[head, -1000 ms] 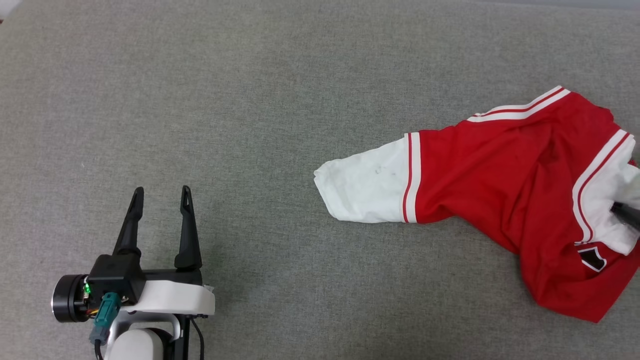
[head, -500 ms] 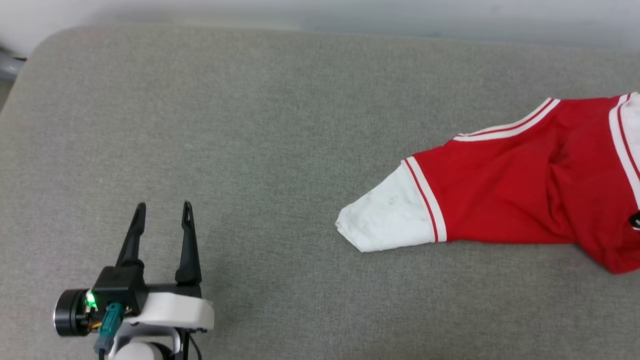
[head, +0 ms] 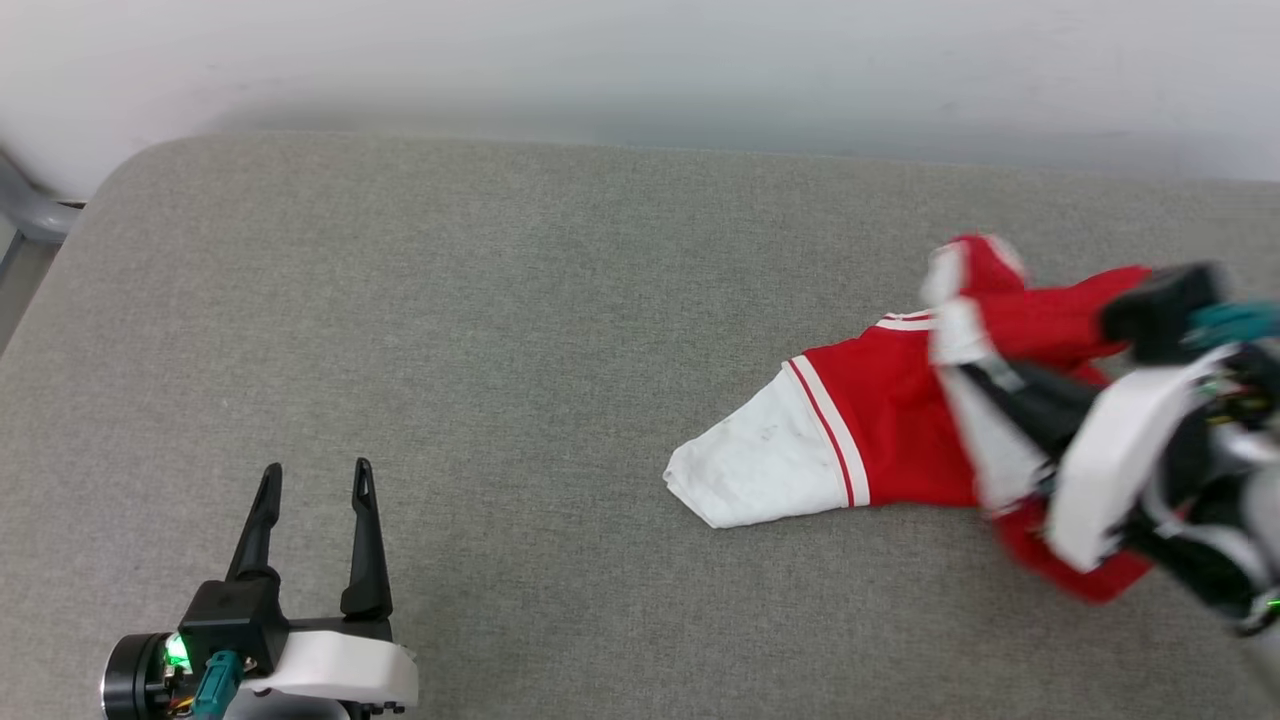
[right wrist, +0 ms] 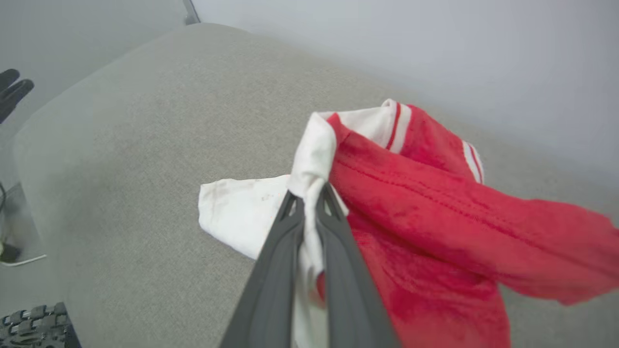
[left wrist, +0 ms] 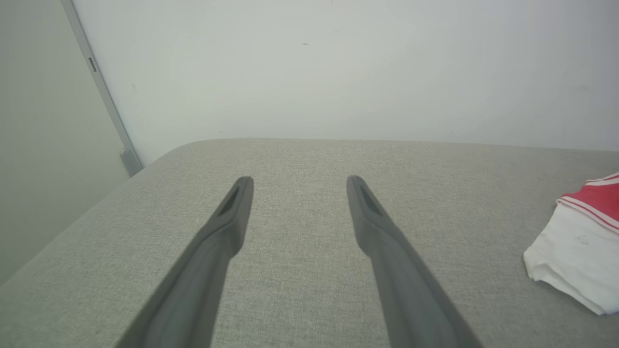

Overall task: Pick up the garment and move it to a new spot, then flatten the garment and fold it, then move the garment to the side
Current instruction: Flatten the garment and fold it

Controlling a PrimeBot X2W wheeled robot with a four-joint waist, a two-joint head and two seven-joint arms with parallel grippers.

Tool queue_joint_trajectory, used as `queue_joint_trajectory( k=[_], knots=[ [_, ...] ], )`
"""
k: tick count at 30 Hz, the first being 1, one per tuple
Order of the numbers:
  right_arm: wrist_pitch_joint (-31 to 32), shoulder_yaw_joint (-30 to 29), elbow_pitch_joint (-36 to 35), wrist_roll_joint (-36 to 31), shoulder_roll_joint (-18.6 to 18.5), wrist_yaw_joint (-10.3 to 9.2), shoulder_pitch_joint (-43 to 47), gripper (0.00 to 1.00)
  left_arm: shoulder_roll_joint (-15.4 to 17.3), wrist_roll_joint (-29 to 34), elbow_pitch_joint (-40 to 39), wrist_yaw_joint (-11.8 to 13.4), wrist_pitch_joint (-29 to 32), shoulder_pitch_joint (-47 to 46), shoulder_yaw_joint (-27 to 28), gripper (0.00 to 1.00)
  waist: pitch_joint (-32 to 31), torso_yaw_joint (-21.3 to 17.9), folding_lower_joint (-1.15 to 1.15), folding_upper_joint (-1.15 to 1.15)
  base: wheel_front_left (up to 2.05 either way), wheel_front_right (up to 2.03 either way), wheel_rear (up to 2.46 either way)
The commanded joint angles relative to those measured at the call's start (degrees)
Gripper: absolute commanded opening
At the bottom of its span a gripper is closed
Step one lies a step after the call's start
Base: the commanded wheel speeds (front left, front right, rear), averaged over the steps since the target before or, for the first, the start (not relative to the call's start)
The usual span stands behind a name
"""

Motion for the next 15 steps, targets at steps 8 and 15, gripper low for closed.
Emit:
queue_joint_trajectory(
  k=[8,15],
  knots=[
    [-1.96,18.56,1.21,-3.1,10.58,-0.04,-9.21,0.0,-0.01,-0.3,-0.19,-0.07,-0.15,-1.3,-0.9,1.0,1.18,2.36,0.0,0.0,0.0,0.0,0.0],
    [-5.68,32.51,15.12,-3.78,23.63,-0.04,-17.62,0.0,-0.01,-1.07,0.34,0.57,-0.15,-2.56,-2.14,1.0,3.51,5.37,0.0,0.0,0.0,0.0,0.0]
  ],
)
